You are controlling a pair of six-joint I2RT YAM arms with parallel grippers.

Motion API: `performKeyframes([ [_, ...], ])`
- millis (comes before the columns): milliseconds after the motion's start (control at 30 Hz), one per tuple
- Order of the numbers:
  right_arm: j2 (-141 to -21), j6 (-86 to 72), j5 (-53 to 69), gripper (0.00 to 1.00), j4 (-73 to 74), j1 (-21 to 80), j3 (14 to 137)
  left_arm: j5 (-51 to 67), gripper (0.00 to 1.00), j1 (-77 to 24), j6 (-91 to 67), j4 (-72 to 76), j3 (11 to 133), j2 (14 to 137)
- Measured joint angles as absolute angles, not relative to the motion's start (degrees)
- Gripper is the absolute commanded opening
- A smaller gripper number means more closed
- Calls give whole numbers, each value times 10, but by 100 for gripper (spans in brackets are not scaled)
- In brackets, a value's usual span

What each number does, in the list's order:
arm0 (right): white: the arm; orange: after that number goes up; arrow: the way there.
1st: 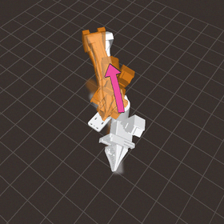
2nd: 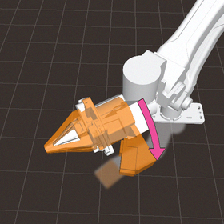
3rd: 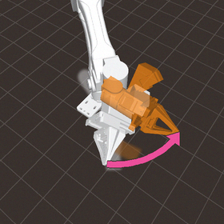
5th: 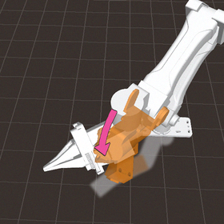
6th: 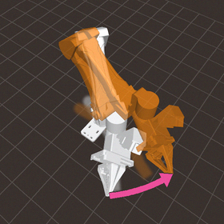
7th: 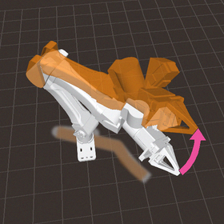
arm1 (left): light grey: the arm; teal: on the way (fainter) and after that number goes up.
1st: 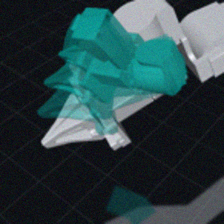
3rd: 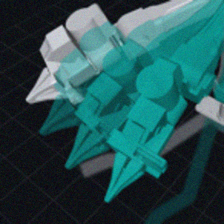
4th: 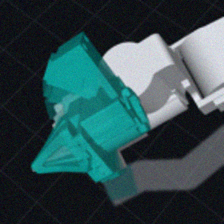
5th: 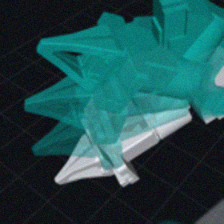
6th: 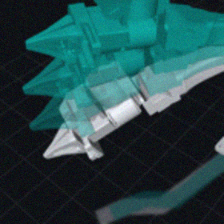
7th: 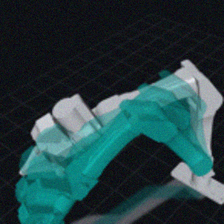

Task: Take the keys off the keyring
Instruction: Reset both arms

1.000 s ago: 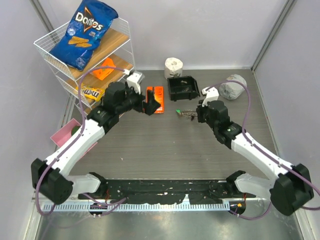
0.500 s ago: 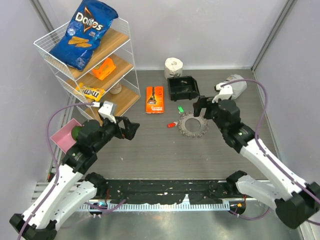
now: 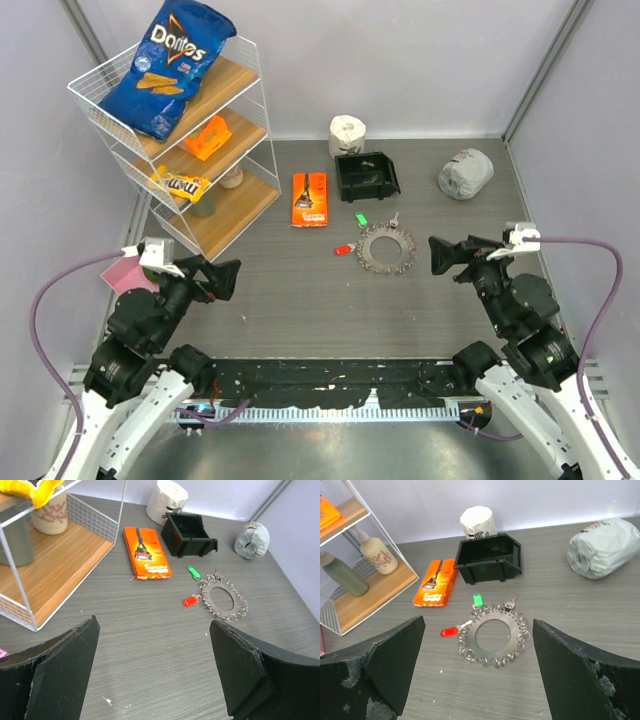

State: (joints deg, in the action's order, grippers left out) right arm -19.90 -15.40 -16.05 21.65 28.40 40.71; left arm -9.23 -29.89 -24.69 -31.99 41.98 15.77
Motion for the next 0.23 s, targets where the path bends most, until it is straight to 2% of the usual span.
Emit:
performKeyframes([
  [233, -149, -156, -182, 95, 276, 284, 379, -109, 99, -299, -233, -343, 384, 122],
])
